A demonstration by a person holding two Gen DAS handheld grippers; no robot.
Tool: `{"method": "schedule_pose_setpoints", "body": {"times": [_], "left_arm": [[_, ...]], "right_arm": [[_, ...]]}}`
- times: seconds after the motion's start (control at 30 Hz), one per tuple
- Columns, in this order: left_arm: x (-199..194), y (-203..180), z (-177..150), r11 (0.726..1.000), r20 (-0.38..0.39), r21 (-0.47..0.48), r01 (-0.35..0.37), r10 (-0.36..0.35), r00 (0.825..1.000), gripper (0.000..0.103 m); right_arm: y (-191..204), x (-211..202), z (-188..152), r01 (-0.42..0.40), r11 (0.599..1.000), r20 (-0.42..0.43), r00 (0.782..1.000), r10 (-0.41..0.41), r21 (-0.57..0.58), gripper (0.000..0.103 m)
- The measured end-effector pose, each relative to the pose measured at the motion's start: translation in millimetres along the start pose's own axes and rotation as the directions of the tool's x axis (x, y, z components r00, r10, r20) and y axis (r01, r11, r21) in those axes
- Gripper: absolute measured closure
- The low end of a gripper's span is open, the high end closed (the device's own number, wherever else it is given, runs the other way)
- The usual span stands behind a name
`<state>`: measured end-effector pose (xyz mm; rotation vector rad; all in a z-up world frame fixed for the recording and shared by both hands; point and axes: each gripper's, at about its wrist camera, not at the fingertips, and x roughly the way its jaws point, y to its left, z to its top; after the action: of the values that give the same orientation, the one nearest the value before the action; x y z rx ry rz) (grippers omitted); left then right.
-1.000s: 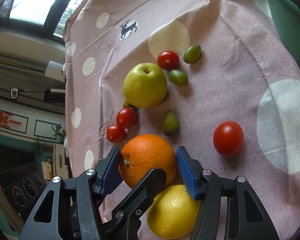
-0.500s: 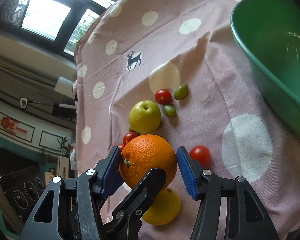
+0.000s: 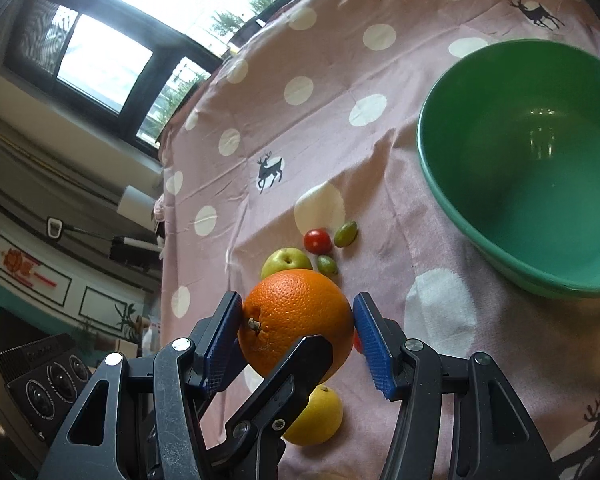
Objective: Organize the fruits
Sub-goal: 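Carry the orange in the right gripper over the green bowl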
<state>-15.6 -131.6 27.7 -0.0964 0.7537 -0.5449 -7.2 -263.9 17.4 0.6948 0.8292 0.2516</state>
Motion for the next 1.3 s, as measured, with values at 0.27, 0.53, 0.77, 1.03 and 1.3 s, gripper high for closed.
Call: {"method": "schedule_pose_setpoints", "body": {"times": [0.27,0.53,0.77,1.03,1.3], "left_arm": [[5,-30,15,0.994,-0.007,0.097,0.057,-0.057,0.998,0.041],[1,-59,32,0.977,0.009,0.179,0.114,-0.117,0.993,0.041],[-4,-80,56,0.966,0.034,0.219,0.137,-0.148,0.988,0.041],[1,-88,69,0.957,0.067,0.244,0.158,-0.180,0.981,0.041],[39,-84,58,0.957,-0.024,0.214,0.194,-0.194,0.981,0.041]], "right_arm": [[-11,-31,11,0.013,0.999,0.095,0.995,-0.016,0.036,0.044],[-14,-68,20,0.032,0.998,0.198,0.979,-0.042,0.053,0.044],[-7,-90,36,0.050,0.997,0.259,0.964,-0.062,0.050,0.044],[-3,-106,56,0.078,0.997,0.321,0.944,-0.076,0.007,0.044],[-32,-86,56,0.105,0.991,0.284,0.951,-0.124,0.081,0.043]]}}
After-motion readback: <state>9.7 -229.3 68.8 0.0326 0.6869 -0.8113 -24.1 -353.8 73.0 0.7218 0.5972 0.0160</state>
